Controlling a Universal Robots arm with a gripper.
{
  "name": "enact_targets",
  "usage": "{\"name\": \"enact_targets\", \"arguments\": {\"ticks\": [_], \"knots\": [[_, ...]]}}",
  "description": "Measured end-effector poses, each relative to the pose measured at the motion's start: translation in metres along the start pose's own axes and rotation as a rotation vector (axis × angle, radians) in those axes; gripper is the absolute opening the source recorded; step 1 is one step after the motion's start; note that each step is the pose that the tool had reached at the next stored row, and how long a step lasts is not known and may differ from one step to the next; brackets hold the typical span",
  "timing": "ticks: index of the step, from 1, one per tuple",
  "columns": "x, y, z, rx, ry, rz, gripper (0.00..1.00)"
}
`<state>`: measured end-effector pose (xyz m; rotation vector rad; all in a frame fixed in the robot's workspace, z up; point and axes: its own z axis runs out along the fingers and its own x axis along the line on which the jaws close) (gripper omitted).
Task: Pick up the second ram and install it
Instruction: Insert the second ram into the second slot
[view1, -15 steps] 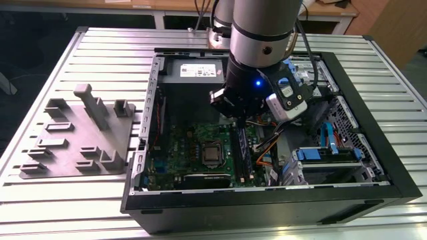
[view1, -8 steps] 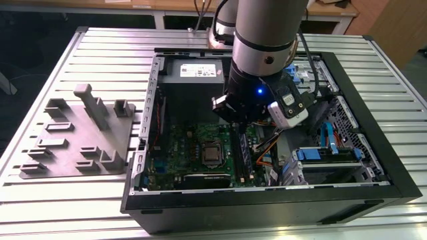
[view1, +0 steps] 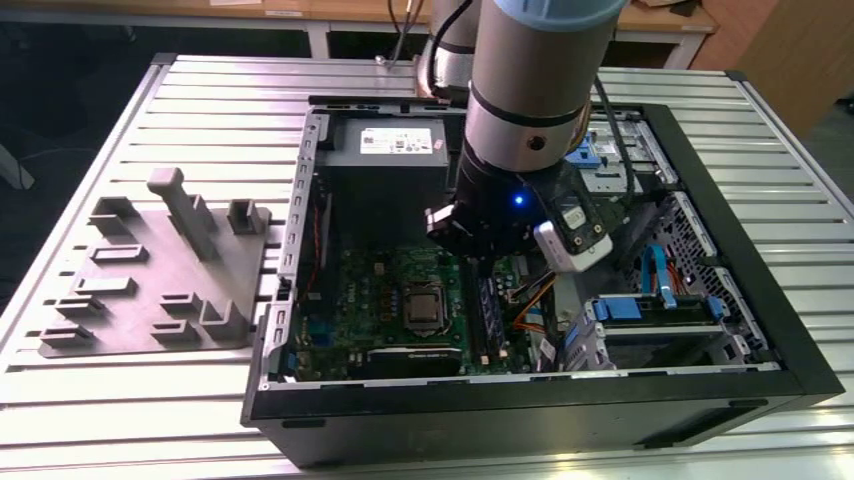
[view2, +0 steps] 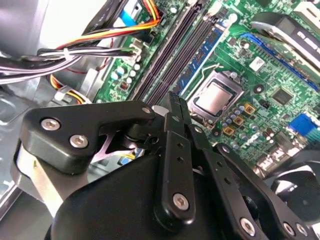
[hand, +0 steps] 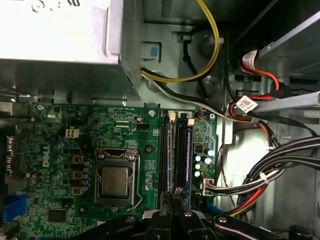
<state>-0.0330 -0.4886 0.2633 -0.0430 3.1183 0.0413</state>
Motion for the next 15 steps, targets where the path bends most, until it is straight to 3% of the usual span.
{"name": "enact_targets", "arguments": {"ticks": [11,15], "knots": [[0.0004,-0.0013,0.0196,0.0000,-0.0002,0.004,0.11],[-0.0005,-0.0014,0.0211,0.0000,0.0002,0.004,0.11]]}}
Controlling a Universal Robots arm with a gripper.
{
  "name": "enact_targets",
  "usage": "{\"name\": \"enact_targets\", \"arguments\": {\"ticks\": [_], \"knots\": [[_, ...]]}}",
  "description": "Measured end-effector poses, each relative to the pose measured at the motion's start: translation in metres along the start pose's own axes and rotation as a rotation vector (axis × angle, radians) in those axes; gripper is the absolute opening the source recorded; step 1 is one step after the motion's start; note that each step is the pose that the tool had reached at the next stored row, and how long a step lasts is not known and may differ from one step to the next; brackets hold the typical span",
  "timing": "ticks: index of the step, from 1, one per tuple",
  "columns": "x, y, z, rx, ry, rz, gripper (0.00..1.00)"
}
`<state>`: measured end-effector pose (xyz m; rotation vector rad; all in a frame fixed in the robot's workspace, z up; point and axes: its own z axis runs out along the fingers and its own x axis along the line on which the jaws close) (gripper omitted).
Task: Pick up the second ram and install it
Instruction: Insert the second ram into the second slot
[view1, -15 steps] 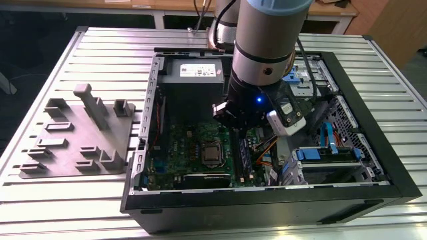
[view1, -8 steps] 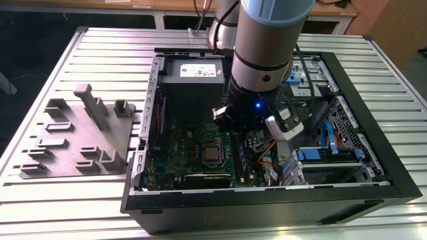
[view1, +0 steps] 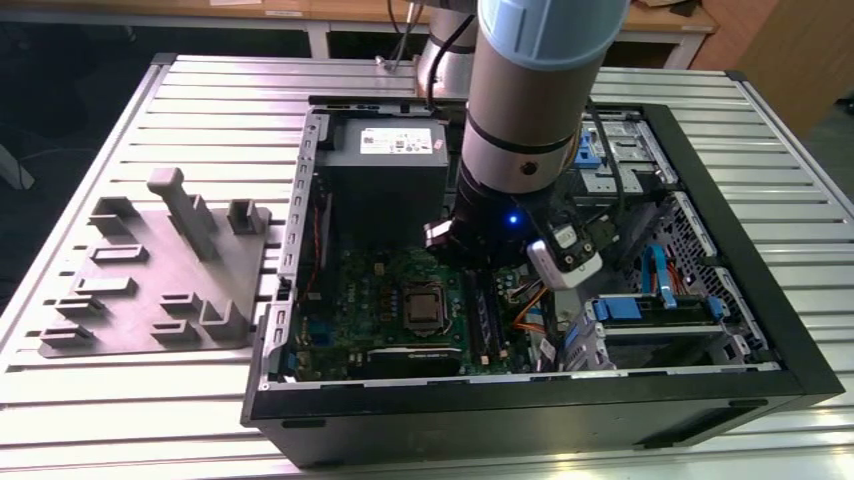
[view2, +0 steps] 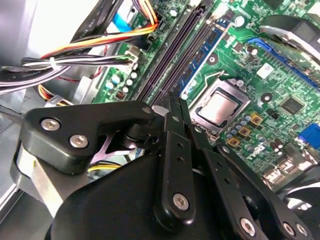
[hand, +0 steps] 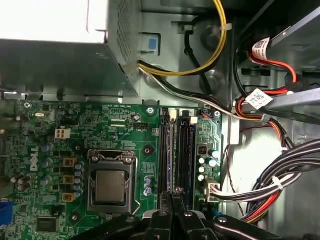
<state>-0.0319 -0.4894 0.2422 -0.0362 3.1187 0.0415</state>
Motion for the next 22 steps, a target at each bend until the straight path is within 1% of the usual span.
{"name": "enact_targets", "arguments": {"ticks": [2,6,15,16,17,18,22], "knots": [[-0.0002,-0.0001,0.0013,0.0001,0.0003,0.000,0.11],[-0.0001,-0.0003,0.0071,0.0001,0.0003,0.000,0.11],[0.0002,-0.0005,0.0080,0.0002,0.0004,0.000,0.11],[0.0002,-0.0005,0.0080,-0.0017,0.0003,0.000,0.11],[0.0003,-0.0006,0.0082,-0.0082,-0.0003,0.000,0.11],[0.0004,-0.0007,0.0081,-0.0123,-0.0003,0.001,0.11],[0.0003,-0.0017,0.0088,-0.0131,-0.0004,0.000,0.11]]}}
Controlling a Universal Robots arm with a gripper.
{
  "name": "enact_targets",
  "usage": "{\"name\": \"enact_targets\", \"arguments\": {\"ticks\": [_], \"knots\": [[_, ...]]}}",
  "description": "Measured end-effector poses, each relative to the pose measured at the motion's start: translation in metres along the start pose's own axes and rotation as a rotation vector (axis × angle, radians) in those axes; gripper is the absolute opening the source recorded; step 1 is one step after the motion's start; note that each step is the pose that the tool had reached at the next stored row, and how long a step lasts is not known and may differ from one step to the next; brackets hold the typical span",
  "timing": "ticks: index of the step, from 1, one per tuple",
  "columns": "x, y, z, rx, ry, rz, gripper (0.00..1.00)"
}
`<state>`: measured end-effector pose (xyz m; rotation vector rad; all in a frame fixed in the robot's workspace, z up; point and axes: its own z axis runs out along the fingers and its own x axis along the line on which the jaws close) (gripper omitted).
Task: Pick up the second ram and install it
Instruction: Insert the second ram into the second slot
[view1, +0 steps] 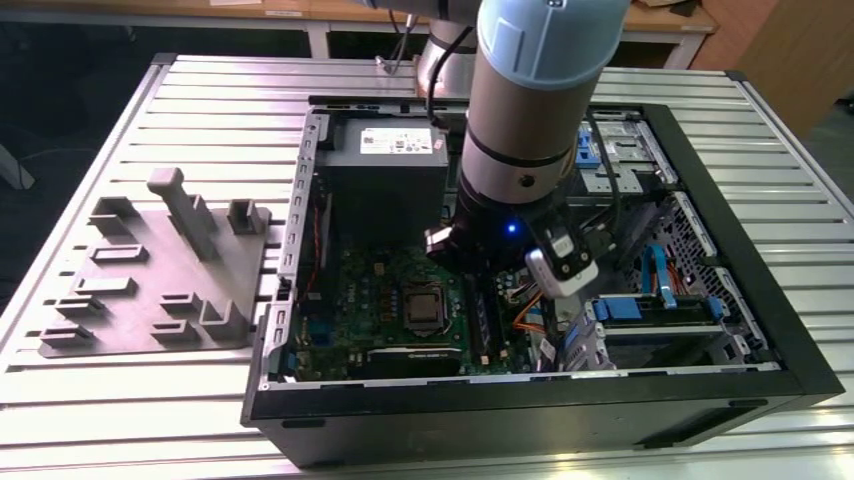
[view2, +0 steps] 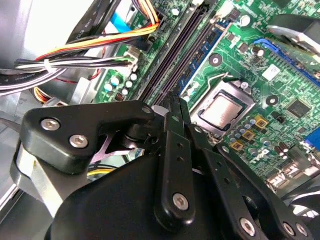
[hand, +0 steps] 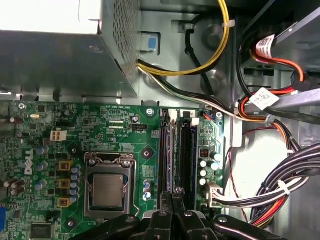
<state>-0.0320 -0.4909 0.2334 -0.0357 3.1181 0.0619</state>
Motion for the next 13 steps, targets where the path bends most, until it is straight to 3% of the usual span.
{"name": "enact_targets", "arguments": {"ticks": [13], "knots": [[0.0010,-0.0005,0.0040,-0.0003,0.0000,0.000,0.11]]}}
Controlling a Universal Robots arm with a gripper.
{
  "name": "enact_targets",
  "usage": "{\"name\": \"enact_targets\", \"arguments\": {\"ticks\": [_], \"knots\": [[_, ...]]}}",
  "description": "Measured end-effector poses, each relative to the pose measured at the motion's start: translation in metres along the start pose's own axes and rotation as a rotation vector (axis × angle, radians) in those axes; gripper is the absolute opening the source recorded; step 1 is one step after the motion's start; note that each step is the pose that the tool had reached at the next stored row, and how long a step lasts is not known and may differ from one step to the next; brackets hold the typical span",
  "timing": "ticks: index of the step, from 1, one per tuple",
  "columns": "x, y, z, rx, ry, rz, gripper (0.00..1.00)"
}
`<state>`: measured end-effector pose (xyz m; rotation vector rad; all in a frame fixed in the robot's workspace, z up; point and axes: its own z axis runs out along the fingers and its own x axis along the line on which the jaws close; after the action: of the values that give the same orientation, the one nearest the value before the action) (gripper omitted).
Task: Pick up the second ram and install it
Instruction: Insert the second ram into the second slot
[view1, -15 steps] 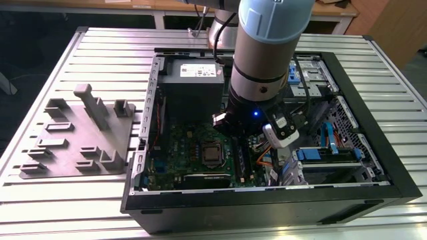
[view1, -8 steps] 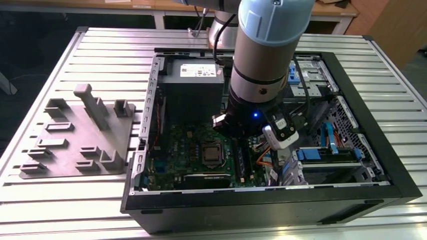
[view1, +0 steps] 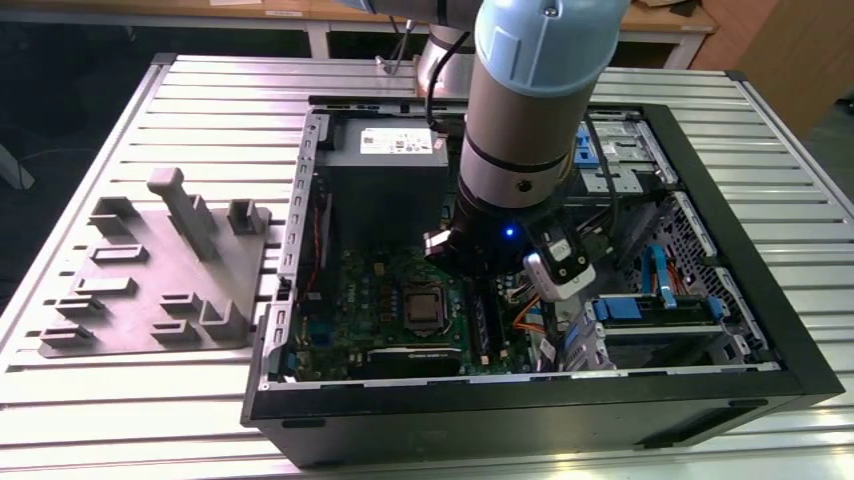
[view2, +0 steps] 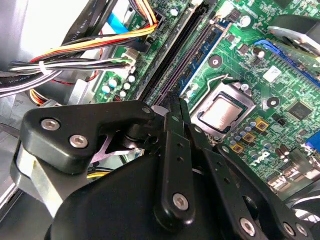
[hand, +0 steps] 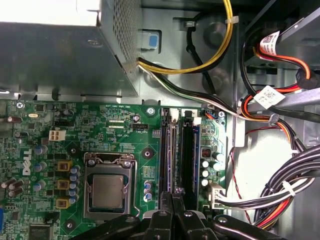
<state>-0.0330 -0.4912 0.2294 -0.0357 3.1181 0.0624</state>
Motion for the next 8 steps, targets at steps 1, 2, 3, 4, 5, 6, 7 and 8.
{"name": "enact_targets", "arguments": {"ticks": [1,2,3,4,5,6,7,8], "knots": [[0.0000,0.0000,0.0000,0.0000,0.0000,0.000,0.11],[0.0000,0.0000,0.0000,0.0000,0.0000,0.000,0.11],[0.0000,0.0000,0.0000,-0.0003,-0.0001,0.000,0.11],[0.0000,0.0000,-0.0002,-0.0003,-0.0001,0.000,0.11],[0.0000,0.0000,-0.0008,-0.0002,0.0000,0.000,0.11],[0.0000,0.0000,-0.0013,-0.0004,0.0000,0.000,0.11],[0.0000,0.0001,-0.0017,-0.0010,0.0000,0.000,0.11],[0.0000,0.0001,-0.0021,-0.0013,-0.0001,0.000,0.11]]}}
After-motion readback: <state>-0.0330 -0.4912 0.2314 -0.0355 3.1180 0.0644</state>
